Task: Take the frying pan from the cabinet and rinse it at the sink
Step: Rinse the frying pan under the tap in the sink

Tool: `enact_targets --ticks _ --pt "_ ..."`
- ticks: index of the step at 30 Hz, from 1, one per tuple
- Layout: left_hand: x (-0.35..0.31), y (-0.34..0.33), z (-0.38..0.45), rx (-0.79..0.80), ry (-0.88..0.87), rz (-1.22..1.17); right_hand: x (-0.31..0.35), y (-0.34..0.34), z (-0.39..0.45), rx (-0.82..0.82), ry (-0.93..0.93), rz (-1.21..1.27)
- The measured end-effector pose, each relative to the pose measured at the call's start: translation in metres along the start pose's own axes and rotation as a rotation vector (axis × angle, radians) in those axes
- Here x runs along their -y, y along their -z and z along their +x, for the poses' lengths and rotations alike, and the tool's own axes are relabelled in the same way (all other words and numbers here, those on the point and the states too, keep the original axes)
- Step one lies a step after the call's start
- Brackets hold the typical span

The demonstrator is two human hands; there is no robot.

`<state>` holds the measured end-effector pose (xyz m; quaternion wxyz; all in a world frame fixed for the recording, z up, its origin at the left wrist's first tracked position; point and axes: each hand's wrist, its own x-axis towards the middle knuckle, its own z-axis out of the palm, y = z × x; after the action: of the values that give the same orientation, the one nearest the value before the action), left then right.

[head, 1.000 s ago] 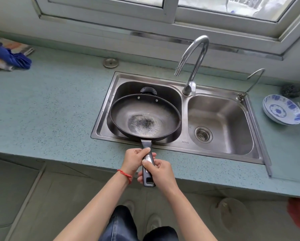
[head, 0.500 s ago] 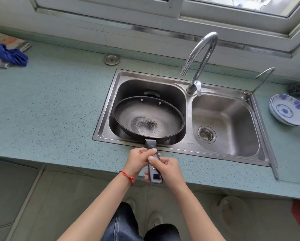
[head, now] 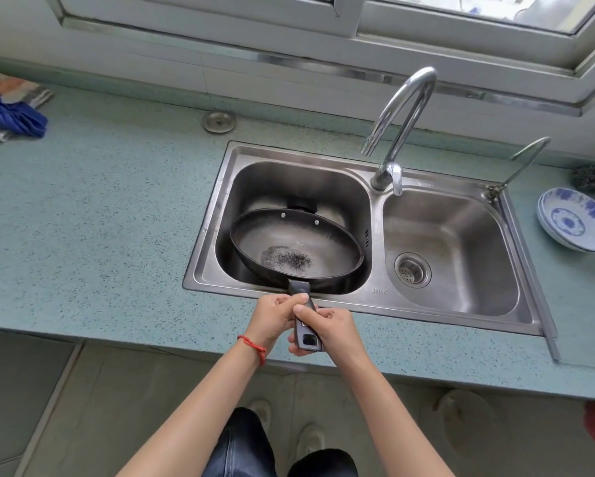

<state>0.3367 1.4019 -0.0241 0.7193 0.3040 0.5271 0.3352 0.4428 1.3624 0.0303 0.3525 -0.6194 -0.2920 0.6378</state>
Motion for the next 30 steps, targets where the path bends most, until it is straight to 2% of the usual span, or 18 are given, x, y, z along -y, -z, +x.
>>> enact_targets --ticks 5,7,10,14,18,24,30 --pt "-0.002 0.004 0.003 0.006 0.026 0.053 -0.002 0.001 0.006 0.016 -0.015 -0.037" --pt "-0.004 0.002 0.000 0.029 0.022 0.081 -0.003 0.005 0.008 0.010 0.000 -0.136" --pt "-0.010 0.002 -0.009 0.077 0.018 0.161 -0.002 0.020 0.017 -0.103 0.051 -0.276" --pt "-0.018 0.002 -0.026 0.109 0.017 0.217 0.010 0.059 0.050 -0.281 0.110 -0.135" --pt "-0.018 -0.002 -0.035 0.055 0.024 0.216 0.026 0.099 0.098 -0.378 0.151 -0.034" --pt "-0.015 -0.006 -0.037 -0.059 0.032 0.215 0.056 0.142 0.156 -0.437 0.189 -0.011" --pt "-0.015 -0.009 -0.037 -0.119 0.027 0.188 0.082 0.163 0.198 -0.493 0.209 0.161"
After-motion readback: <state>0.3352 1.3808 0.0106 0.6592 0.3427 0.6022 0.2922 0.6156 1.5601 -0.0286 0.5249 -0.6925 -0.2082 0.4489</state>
